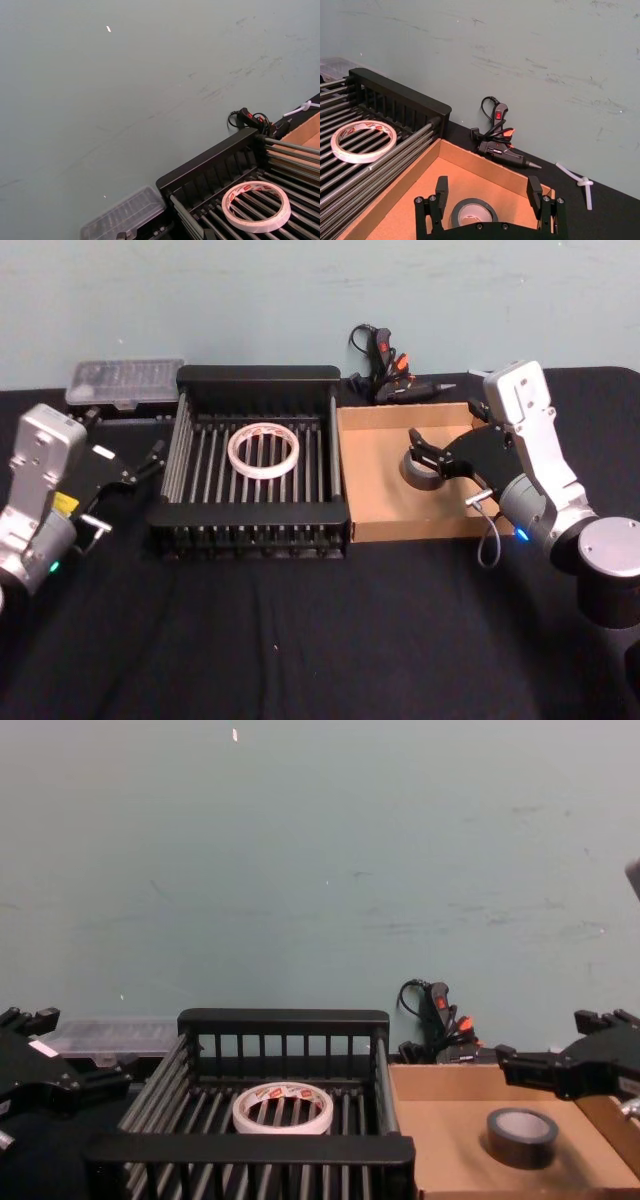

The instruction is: Pick up the white tape and place it into the black box , Pick up the silver tape and place it into the brown box.

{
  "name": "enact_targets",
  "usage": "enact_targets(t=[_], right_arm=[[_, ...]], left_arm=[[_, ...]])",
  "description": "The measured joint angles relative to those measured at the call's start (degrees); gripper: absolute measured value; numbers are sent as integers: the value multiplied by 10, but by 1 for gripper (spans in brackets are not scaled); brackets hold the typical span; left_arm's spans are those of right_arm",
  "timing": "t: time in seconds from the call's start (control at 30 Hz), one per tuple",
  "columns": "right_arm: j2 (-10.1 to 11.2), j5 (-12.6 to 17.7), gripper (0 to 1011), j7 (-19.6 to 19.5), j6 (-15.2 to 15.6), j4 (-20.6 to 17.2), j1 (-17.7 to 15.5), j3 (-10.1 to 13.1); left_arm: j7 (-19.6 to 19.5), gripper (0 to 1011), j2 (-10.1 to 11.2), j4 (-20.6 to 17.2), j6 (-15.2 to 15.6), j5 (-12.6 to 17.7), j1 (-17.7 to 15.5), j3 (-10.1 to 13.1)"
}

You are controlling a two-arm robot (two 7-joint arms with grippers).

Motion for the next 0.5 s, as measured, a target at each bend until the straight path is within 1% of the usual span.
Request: enact_targets(t=[0.5], right_arm=[[1,1,1002,1,-1,1,1,-1]], left_arm=[[0,1001,0,0,0,0,0,0]])
